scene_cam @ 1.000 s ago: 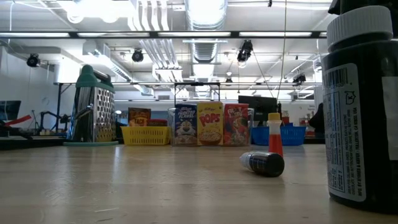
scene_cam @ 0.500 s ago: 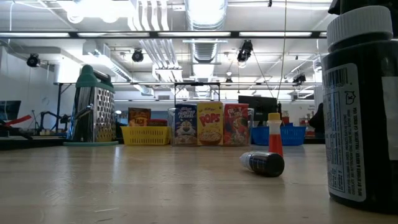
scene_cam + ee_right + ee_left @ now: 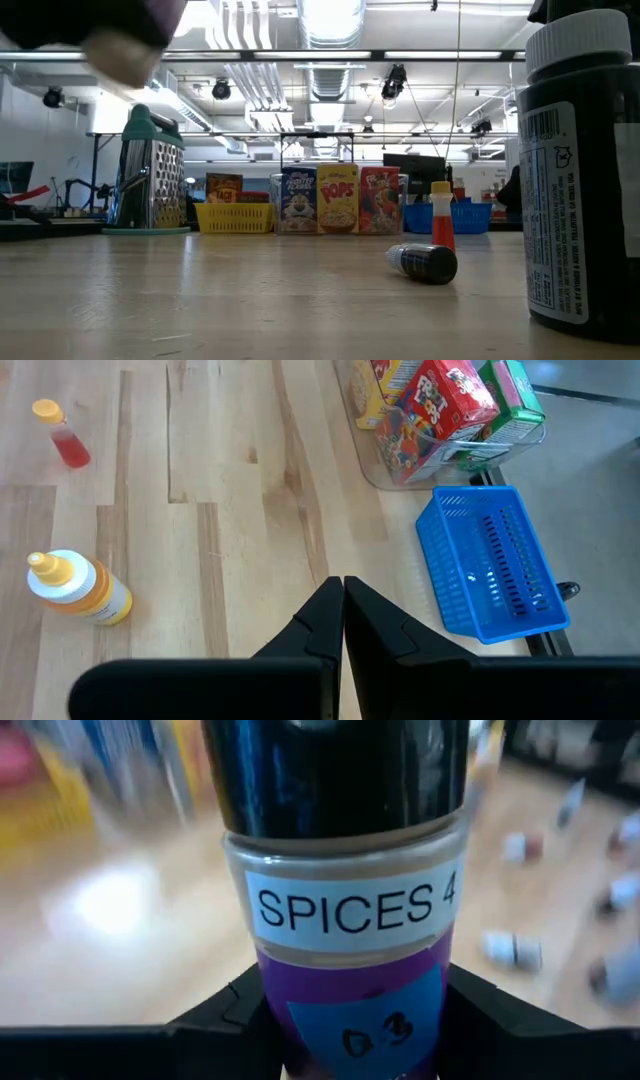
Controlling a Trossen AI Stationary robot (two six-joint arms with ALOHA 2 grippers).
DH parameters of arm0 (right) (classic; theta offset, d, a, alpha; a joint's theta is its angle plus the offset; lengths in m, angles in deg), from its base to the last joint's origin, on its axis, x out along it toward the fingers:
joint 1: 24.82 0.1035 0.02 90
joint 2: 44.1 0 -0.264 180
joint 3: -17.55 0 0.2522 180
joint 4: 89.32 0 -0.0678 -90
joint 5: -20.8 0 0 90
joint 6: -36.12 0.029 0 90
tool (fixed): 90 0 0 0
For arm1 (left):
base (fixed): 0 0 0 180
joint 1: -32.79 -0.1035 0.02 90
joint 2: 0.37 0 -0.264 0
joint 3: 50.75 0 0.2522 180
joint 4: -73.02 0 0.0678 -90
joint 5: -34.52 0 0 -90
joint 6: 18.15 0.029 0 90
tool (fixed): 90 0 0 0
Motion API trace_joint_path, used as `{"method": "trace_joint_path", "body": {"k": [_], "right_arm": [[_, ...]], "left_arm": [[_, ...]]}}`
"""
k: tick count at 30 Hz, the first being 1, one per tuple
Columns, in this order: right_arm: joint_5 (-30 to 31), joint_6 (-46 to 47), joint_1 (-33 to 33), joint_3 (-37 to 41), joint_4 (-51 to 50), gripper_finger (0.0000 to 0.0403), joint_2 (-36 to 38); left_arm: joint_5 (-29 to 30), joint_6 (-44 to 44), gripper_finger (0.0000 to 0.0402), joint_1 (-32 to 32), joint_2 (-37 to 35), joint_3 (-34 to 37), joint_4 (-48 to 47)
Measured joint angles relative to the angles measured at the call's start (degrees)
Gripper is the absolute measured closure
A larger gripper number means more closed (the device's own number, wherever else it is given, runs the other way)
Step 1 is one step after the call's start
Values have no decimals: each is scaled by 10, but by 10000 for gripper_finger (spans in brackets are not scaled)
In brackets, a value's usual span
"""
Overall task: Pick & Place Kitchen Items
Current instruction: Put the violet seasoning bottle into the yellow bin
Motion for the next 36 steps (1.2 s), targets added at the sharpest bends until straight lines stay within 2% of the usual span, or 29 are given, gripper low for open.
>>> {"method": "trace_joint_path", "body": {"k": [3,7,9,12,16,20,24,29,36], "right_arm": [[0,0,0,0,0,394,0],[0,3,0,0,43,394,0],[0,38,0,0,80,394,-2],[0,102,0,0,171,394,-5],[-9,139,1,0,306,394,-8],[-67,208,1,0,435,394,-36],[-101,227,1,0,490,394,-78],[-176,150,9,0,504,391,-136],[-177,50,31,-9,523,346,-188]], "left_arm": [[84,68,213,-7,-21,0,10],[141,134,213,-13,-44,1,9],[170,159,213,-20,-53,1,10],[194,186,213,-36,-61,2,10],[229,215,213,-63,-61,9,10],[233,256,213,-99,-61,11,10],[232,306,213,-128,-61,7,19],[232,346,213,-149,-61,3,29],[227,393,213,-189,-61,2,54]]}}
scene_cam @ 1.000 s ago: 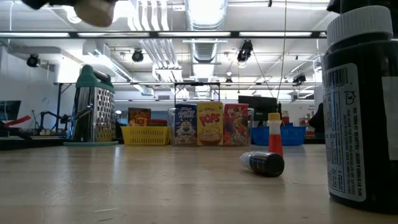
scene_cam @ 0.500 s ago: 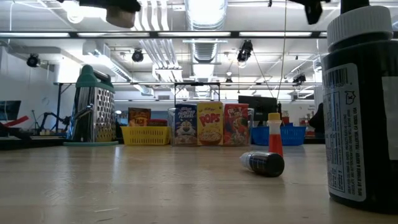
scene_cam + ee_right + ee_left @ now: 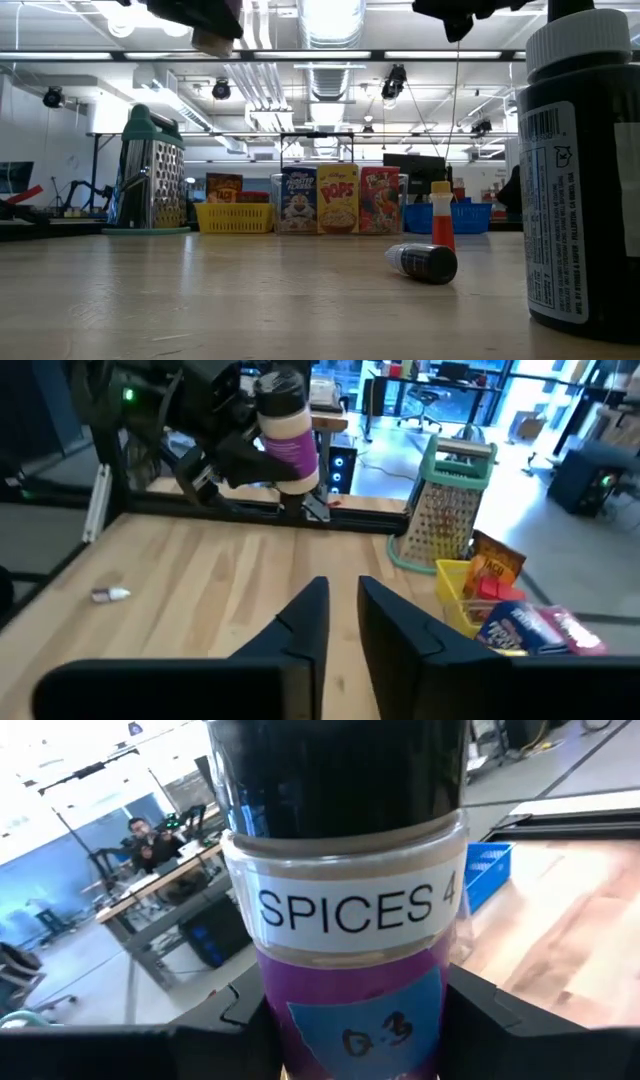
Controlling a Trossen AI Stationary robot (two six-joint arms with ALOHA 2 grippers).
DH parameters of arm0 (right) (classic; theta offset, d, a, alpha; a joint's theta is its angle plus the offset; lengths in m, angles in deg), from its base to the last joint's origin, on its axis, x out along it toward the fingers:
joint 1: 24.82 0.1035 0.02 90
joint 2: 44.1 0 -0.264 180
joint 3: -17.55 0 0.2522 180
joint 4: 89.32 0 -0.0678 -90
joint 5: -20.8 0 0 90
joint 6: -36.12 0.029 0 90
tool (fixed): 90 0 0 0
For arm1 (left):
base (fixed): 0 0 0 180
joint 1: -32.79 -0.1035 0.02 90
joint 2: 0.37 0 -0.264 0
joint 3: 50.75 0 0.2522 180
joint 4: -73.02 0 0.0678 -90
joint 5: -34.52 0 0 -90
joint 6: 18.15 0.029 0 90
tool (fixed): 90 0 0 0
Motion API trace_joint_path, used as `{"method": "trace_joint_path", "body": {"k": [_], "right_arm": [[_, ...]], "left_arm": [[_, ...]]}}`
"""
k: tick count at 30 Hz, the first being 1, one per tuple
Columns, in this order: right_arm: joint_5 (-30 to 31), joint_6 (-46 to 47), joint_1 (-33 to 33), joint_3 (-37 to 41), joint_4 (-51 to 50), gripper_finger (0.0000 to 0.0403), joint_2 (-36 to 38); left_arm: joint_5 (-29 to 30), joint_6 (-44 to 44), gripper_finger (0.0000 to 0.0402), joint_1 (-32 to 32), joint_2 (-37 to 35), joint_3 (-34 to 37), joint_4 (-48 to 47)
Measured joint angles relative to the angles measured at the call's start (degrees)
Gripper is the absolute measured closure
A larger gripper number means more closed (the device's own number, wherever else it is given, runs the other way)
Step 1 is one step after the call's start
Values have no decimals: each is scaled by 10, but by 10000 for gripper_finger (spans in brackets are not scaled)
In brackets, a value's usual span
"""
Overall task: Pick & Place Kitchen Items
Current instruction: Put the violet seasoning bottle into the yellow bin
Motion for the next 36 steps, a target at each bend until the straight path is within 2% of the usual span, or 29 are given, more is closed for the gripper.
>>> {"method": "trace_joint_path", "body": {"k": [5,9,12,15,18,23,28,30,36], "right_arm": [[8,-60,-9,-7,-8,317,10],[105,-90,-10,-10,-16,305,22],[156,-62,-10,-10,-11,303,26],[166,-37,-10,-11,-10,310,23],[158,-3,-10,-11,-9,314,19],[50,88,-7,-13,29,289,11],[61,102,-2,-12,66,227,-11],[62,91,0,-12,93,198,-28],[40,52,25,-20,144,126,-88]], "left_arm": [[-35,123,213,-51,0,0,108],[-122,267,213,-106,0,0,234],[-238,385,213,-152,0,10,359],[-428,476,213,-200,1,29,499],[-595,502,213,-243,1,50,596],[-667,507,213,-291,1,74,642],[-823,508,213,-315,1,85,717],[-854,508,213,-322,1,85,731],[-860,522,213,-335,1,75,733]]}}
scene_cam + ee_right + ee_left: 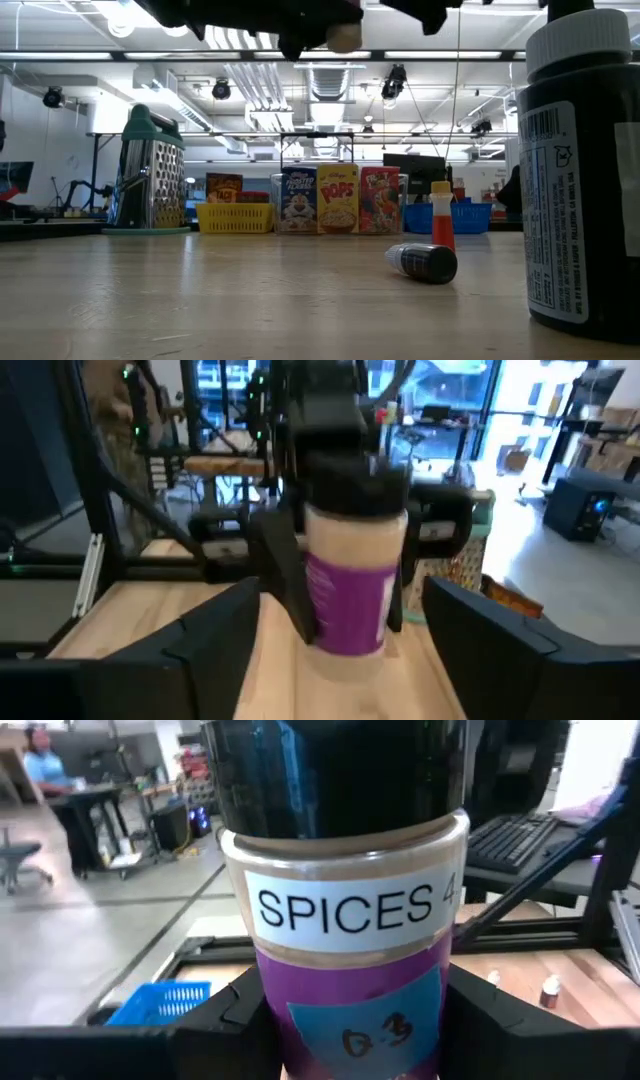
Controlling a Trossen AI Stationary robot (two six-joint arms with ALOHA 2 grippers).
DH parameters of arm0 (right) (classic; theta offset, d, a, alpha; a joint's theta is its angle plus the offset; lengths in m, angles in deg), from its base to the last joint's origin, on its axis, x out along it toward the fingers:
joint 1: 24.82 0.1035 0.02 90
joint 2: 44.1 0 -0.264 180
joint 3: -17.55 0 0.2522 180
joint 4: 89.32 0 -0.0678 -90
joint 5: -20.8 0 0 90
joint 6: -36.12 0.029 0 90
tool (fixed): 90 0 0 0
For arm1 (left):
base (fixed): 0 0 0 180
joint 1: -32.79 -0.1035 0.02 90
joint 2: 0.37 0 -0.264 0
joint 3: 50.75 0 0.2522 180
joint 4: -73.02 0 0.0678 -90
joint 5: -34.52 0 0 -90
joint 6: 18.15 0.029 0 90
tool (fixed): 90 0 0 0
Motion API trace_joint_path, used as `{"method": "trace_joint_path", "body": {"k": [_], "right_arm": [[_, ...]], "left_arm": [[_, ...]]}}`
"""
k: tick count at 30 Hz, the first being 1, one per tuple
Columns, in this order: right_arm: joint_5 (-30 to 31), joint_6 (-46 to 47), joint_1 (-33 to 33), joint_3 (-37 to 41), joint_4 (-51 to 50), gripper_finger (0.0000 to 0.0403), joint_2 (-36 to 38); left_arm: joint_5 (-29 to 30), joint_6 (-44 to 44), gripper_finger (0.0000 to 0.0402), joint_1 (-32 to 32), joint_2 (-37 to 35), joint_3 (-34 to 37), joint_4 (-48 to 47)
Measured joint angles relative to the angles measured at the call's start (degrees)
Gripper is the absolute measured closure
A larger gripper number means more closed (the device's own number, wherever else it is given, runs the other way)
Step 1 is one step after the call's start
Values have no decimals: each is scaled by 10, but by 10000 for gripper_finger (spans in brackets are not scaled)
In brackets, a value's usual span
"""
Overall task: Pick & Place Kitchen Items
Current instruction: Put the violet seasoning bottle into the yellow bin
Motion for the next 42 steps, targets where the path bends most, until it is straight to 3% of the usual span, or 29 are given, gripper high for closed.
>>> {"method": "trace_joint_path", "body": {"k": [11,30,37,42], "right_arm": [[7,19,8,-15,66,72,-70],[8,18,8,-17,192,102,-143],[10,-1,8,-84,162,91,-195],[8,-15,8,-129,94,113,-213]], "left_arm": [[-3,35,213,-3,0,-6,-1],[-4,62,213,-3,2,-15,15],[19,59,213,-3,2,-15,16],[28,55,213,-3,1,-12,14]]}}
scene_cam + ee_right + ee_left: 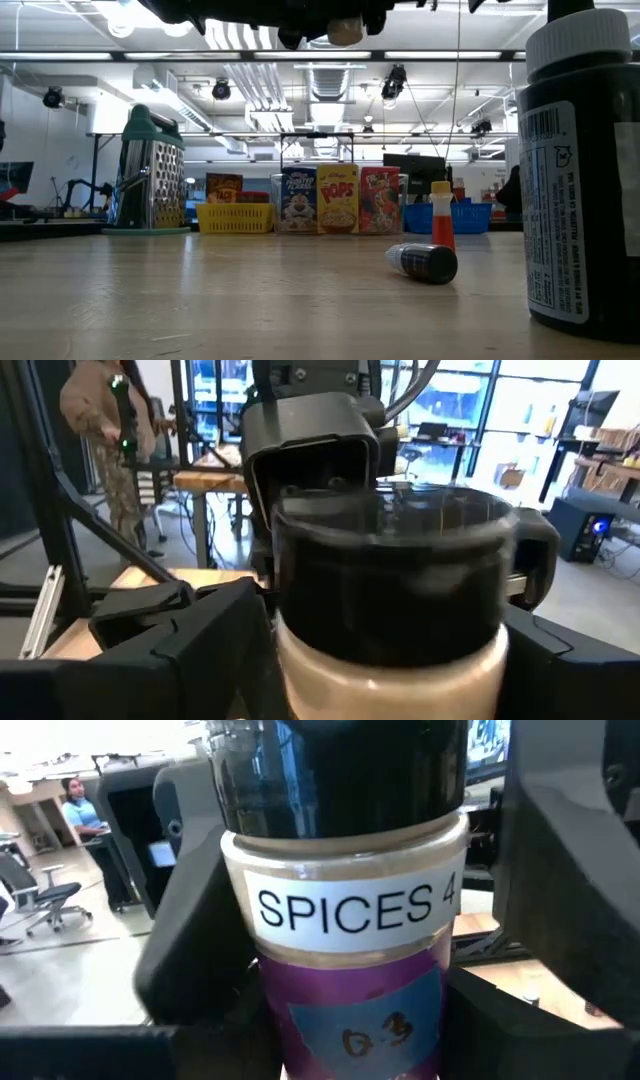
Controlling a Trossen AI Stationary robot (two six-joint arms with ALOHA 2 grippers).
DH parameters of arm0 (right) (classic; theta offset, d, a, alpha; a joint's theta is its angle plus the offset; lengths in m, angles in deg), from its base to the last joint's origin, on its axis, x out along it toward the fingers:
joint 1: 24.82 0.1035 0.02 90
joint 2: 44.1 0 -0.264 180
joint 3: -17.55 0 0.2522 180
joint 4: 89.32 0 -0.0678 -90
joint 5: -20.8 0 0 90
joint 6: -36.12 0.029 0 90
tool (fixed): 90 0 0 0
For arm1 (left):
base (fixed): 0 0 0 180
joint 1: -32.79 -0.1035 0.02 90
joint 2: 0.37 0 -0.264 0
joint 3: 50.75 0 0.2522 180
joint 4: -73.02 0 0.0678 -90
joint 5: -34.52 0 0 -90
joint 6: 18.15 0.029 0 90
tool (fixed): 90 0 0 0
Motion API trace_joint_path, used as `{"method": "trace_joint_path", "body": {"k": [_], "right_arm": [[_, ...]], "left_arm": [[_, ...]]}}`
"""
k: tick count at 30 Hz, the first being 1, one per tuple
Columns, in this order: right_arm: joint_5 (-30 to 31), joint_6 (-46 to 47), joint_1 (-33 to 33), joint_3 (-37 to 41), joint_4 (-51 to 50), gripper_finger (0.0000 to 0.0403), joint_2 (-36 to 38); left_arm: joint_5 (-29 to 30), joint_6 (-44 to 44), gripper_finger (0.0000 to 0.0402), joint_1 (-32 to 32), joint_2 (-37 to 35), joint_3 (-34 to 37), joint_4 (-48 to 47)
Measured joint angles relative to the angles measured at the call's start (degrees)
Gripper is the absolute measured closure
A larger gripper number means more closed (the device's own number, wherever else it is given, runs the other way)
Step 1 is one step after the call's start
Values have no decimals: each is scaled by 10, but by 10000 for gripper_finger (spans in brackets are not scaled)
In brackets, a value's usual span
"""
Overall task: Pick & Place Kitchen Items
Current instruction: Put the violet seasoning bottle into the yellow bin
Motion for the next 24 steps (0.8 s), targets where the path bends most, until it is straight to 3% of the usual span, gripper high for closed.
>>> {"method": "trace_joint_path", "body": {"k": [11,24], "right_arm": [[4,-11,0,22,-35,188,45],[2,-14,1,25,-28,202,47]], "left_arm": [[20,-55,213,1,0,0,23],[24,-47,213,1,0,-1,29]]}}
